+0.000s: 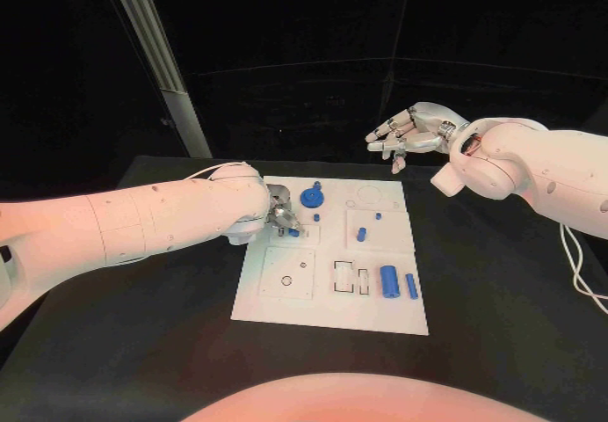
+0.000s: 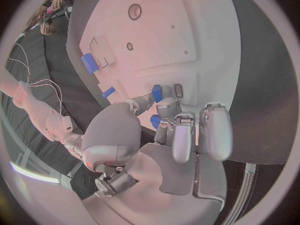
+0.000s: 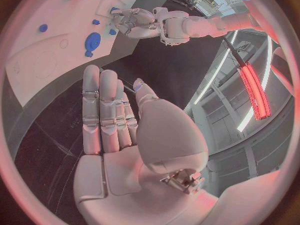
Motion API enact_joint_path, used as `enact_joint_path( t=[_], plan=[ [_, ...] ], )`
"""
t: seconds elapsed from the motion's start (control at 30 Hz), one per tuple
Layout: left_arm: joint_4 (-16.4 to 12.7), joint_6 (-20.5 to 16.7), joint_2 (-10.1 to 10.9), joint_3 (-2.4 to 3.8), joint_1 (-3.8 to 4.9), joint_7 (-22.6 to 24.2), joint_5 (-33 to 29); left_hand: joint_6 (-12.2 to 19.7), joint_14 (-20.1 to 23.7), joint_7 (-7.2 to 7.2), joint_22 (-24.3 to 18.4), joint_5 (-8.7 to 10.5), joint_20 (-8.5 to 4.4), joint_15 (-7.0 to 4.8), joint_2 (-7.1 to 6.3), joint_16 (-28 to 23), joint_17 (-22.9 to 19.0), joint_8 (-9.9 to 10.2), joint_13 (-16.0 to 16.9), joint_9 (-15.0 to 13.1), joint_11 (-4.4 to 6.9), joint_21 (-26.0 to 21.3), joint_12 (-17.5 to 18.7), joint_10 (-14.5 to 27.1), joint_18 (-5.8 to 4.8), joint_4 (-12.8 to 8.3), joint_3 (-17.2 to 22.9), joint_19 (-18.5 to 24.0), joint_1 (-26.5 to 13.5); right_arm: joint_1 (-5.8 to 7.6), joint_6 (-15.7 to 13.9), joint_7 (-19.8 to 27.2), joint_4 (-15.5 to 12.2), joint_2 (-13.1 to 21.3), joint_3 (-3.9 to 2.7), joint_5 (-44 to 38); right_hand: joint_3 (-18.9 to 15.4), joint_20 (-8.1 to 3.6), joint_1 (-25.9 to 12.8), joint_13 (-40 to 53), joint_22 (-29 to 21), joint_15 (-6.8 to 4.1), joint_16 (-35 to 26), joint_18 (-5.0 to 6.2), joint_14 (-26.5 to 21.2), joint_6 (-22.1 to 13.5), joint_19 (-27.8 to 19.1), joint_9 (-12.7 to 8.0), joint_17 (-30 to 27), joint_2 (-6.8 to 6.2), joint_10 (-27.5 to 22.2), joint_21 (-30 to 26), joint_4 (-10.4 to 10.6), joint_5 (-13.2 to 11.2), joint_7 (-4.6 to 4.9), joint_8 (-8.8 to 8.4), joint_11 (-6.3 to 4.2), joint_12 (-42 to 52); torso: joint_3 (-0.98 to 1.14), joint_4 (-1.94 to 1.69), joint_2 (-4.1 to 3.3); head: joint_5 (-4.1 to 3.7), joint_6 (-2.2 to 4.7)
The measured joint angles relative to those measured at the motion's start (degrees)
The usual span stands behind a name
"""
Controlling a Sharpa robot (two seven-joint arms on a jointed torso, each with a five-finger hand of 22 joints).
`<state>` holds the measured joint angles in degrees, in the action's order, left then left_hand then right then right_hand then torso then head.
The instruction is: Assemble the parts on the task board
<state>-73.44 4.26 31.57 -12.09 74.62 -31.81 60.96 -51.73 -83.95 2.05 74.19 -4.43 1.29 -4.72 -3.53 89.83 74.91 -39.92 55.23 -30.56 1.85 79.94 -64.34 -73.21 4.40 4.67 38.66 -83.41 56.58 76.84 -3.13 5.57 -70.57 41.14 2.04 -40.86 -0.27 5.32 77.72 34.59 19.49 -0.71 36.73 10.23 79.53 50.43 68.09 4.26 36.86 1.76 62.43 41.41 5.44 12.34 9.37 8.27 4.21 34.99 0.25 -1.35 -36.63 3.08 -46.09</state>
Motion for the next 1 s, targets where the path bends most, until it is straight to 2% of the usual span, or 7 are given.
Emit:
enact_joint_path(
  t=[0.23,0.33,0.37,0.73,1.0],
  plan=[
    [0.6,0.2,-0.2,-0.04,-0.01,0.0,0.0,-0.6,0.0,-0.02,0.3,-0.08,-0.18,0.00,-1.20,0.0,0.0,-0.1,0.5,-0.1,0.02,0.3,-0.5,-0.4,0.00,1.4,-1.7,-0.2,-2.4,0.00,0.1,0.0,0.0,-0.1,0.00,0.0,-0.2,0.00,0.0,0.0,-0.1,0.00,0.0,0.00,0.0,-0.3,0.0,0.0,0.0,0.00,0.0,0.0,0.2,0.0,0.16,0.00,0.00,0.0,0.00,0.00,0.00,-0.05,-0.07],
    [0.9,0.3,-0.3,-0.09,-0.04,0.0,0.0,-0.7,0.0,-0.11,0.7,-0.11,-0.18,-0.01,-1.64,0.0,0.0,-0.3,0.7,-0.1,0.11,0.3,-0.8,-0.5,-0.88,2.2,-3.0,-0.2,-3.6,0.00,0.2,0.0,0.0,-0.1,0.00,0.0,-0.4,0.00,0.0,0.0,-0.2,0.02,-0.1,0.00,0.0,-0.4,0.0,0.0,0.0,0.00,-0.1,-0.3,0.4,0.0,0.01,0.00,0.11,0.0,0.00,0.00,0.00,-0.07,-0.07],
    [1.0,0.3,-0.4,-0.09,-0.04,0.0,0.0,-0.7,-0.1,-0.11,0.8,-0.11,-0.18,-0.12,-1.78,0.0,0.0,-0.3,0.7,-0.1,0.11,0.5,-0.8,-0.5,-0.88,2.4,-3.3,-0.2,-3.8,0.00,0.2,0.0,0.1,-0.1,0.00,0.0,-0.4,0.00,0.0,0.0,-0.3,0.20,-0.3,0.00,-0.2,-0.4,0.0,0.0,0.0,0.00,-0.2,-0.5,0.4,0.0,0.01,0.00,0.20,0.0,0.00,0.00,0.00,-0.09,-0.07],
    [1.7,0.6,-0.9,-0.09,-0.05,-0.1,0.1,-1.3,-0.1,-0.32,0.8,-0.11,-0.18,-0.33,-1.95,0.0,0.0,-0.3,1.5,-0.1,0.10,0.8,-1.3,-0.9,-0.88,3.9,-5.7,-0.2,-5.6,0.00,0.5,0.0,0.1,-0.3,0.00,0.0,-0.6,0.00,0.0,0.0,-0.4,0.20,-0.5,0.00,-0.2,-0.6,0.0,0.0,0.1,0.01,-0.2,-0.6,0.6,0.2,0.21,0.00,0.19,0.0,0.01,0.01,0.00,-0.17,-0.01],
    [1.8,0.6,-1.1,-0.09,-0.04,-0.1,0.1,-1.3,0.0,-0.32,0.8,-0.10,-0.18,-0.41,-1.95,0.0,0.0,-0.3,1.6,-0.1,0.31,0.8,-1.6,-1.1,-0.88,4.1,-6.0,-0.2,-5.6,0.00,0.8,0.0,0.1,-0.4,0.00,0.0,-0.6,0.00,-0.2,0.0,-0.4,0.20,-0.5,0.00,-0.2,-0.6,0.0,0.0,0.1,0.22,-0.4,-0.6,0.6,0.2,0.21,0.00,-0.01,0.0,0.00,0.01,0.00,-0.38,-0.26]
  ],
)
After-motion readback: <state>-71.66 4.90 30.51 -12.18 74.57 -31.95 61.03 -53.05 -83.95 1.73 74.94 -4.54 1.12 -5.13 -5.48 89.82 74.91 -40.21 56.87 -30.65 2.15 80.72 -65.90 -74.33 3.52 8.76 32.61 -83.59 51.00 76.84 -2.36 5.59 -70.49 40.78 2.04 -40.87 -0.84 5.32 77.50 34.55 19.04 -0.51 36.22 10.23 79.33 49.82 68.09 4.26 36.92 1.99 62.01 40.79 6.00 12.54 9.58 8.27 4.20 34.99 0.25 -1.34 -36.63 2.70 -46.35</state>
